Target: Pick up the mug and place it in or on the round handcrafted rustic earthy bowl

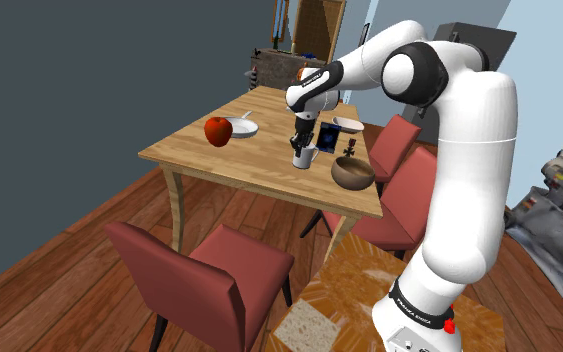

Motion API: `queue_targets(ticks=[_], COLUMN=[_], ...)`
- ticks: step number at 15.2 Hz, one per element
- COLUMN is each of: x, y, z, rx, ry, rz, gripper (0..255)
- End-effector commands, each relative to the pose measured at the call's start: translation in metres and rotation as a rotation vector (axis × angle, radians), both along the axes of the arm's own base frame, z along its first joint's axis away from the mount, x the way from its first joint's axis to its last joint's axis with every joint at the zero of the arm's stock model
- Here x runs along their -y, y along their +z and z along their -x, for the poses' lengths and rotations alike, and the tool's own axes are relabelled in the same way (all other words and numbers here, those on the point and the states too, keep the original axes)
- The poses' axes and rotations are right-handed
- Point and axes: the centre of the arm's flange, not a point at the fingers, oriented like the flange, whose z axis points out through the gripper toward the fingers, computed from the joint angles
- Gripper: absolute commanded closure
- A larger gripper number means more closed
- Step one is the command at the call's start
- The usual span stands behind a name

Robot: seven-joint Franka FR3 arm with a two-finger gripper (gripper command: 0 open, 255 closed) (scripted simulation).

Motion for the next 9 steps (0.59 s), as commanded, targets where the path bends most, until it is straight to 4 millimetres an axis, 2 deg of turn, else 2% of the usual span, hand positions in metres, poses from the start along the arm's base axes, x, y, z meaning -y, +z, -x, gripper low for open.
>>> queue_targets(ticks=[1,6,9], x=[0.000,0.000,0.000], y=[0.000,0.000,0.016], z=[0.000,0.000,0.000], rx=[0.000,0.000,0.000], ry=[0.000,0.000,0.000], rz=[0.000,0.000,0.000], gripper=[255,255,255])
